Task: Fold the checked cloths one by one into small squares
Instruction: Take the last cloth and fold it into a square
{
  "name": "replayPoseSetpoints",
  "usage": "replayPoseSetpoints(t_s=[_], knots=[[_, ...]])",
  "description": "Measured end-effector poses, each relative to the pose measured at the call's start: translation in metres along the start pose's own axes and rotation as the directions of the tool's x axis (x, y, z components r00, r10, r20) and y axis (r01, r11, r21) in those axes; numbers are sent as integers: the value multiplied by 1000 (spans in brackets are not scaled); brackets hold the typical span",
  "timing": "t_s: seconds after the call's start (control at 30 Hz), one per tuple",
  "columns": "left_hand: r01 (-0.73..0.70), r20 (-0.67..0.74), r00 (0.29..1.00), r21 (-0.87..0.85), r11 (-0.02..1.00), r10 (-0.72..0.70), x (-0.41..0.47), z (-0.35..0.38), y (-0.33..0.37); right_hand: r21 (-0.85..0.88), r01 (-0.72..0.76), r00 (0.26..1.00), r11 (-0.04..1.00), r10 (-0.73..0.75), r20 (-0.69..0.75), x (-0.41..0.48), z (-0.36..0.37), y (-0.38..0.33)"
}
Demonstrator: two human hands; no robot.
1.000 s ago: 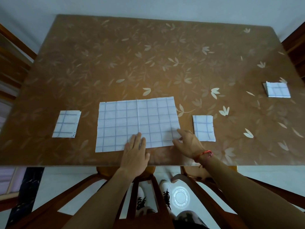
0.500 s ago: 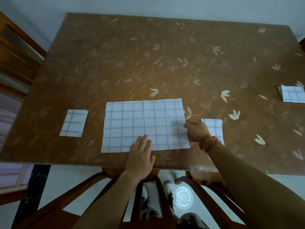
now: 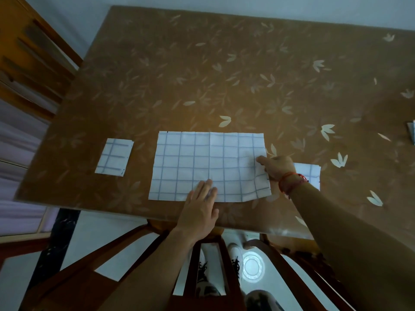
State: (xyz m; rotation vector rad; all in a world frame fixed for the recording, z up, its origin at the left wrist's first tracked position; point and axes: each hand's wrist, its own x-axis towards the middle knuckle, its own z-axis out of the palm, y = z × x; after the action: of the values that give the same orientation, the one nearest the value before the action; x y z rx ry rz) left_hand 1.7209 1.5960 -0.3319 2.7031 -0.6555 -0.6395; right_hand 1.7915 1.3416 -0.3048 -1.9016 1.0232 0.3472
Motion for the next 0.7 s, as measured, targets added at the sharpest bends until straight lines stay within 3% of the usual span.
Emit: replayPoseSetpoints(t_s=[0.23, 0.43, 0.57, 0.7], knots=[[-1, 11, 1000, -3, 1000, 1, 1, 0, -1, 64, 12, 998, 998, -8, -70, 5, 2, -4], [-9, 0, 1000, -7, 1000, 9, 0, -1, 0, 77, -77, 997, 994, 75, 19, 4, -4, 4], [6, -41, 999, 23, 1000, -5, 1, -1, 2, -53, -13, 1000, 999, 14, 17, -3, -7, 8], [4, -47, 999, 26, 1000, -3, 1, 0, 2, -20, 25, 995, 999, -23, 93, -4, -6, 13]])
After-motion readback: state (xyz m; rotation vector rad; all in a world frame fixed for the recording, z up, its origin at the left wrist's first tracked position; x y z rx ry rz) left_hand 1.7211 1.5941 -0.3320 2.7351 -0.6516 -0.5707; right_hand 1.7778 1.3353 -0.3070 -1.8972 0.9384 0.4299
